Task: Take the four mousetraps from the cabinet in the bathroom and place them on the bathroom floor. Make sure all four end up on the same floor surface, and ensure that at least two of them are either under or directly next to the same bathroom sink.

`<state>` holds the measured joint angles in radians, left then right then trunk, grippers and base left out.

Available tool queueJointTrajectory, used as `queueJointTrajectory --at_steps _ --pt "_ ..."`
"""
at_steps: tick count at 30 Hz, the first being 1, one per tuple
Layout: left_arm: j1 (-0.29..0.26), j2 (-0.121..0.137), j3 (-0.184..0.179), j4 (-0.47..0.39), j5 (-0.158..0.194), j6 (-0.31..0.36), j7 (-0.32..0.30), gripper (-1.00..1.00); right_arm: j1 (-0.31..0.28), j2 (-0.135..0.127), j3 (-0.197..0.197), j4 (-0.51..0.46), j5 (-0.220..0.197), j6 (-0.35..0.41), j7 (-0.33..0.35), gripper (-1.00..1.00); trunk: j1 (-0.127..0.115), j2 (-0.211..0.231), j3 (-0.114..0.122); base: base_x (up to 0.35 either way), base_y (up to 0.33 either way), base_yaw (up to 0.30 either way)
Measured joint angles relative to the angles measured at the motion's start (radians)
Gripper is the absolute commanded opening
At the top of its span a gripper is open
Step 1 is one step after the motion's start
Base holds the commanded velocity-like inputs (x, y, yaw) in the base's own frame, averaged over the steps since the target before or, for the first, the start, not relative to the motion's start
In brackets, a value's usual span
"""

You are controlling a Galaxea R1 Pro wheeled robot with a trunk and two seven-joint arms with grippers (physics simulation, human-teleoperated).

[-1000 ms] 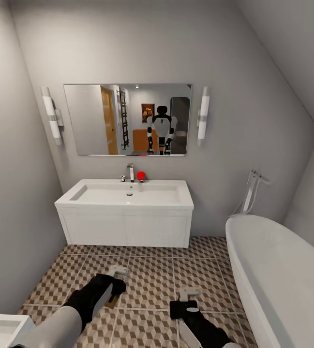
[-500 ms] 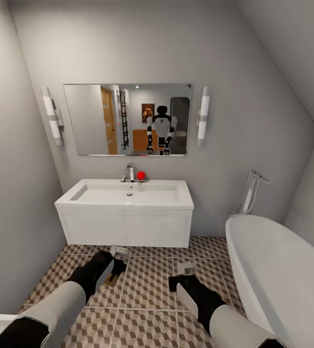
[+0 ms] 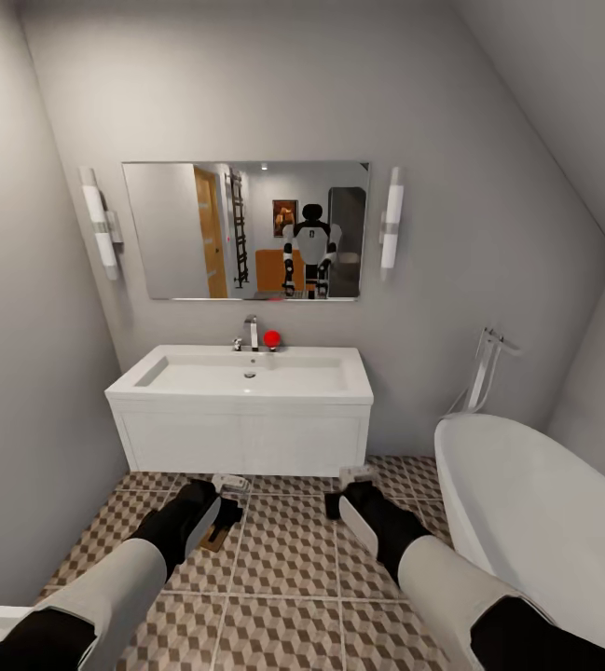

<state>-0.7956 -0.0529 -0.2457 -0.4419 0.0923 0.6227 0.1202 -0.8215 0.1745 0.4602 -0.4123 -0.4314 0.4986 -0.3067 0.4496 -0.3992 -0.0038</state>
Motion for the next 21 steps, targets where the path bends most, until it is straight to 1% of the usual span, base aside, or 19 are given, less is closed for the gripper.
queueJointTrajectory --at_steps 5,8,13,21 --pt "0.000 -0.001 0.000 -0.001 0.000 0.008 0.000 -1.00 -0.023 0.000 -0.001 0.005 0.000 0.013 -0.001 -1.00 0.000 0.000 0.000 0.000 0.000 0.000" --pt "0.000 -0.003 0.000 -0.005 0.002 0.023 0.000 -1.00 -0.036 0.000 -0.010 0.013 0.000 0.017 -0.001 -1.00 0.000 0.000 0.000 0.000 0.000 0.000" --pt "0.000 -0.009 0.000 -0.009 0.003 0.054 0.000 -1.00 -0.042 0.000 -0.040 0.017 0.000 0.019 -0.001 -1.00 0.000 0.000 0.000 0.000 0.000 0.000" --pt "0.000 -0.011 0.000 -0.008 0.002 0.090 -0.002 -1.00 -0.044 0.000 -0.052 0.020 0.001 0.020 -0.001 -1.00 0.000 0.000 0.000 0.000 0.000 0.000"
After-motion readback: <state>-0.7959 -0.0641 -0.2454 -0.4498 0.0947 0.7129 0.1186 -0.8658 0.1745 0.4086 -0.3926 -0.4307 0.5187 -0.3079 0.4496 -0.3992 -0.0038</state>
